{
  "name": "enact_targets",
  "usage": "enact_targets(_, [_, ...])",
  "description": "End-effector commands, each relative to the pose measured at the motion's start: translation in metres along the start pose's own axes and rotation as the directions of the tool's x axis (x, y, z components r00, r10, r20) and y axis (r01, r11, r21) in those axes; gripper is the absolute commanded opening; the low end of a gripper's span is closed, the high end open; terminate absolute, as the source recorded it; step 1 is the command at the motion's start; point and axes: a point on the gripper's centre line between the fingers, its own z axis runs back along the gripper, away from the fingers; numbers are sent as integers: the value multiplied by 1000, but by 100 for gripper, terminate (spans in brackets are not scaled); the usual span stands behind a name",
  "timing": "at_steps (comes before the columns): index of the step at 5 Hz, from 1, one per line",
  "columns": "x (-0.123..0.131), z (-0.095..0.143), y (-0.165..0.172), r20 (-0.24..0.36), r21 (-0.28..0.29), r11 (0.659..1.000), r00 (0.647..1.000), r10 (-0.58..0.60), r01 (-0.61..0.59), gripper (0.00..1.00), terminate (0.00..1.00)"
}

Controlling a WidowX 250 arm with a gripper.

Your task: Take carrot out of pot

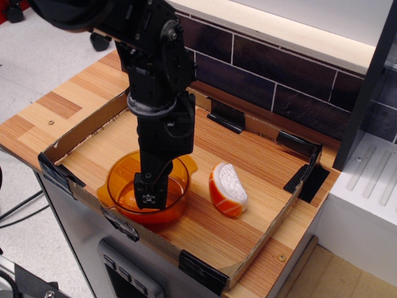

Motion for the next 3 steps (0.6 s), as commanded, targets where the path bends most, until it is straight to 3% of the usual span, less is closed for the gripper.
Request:
enact_targets(1, [-13,-4,4,14,-8,1000,1000,-1,1,100,0])
enact_targets(3, [-18,-19,12,-25,28,999,1000,19,-18,100,0])
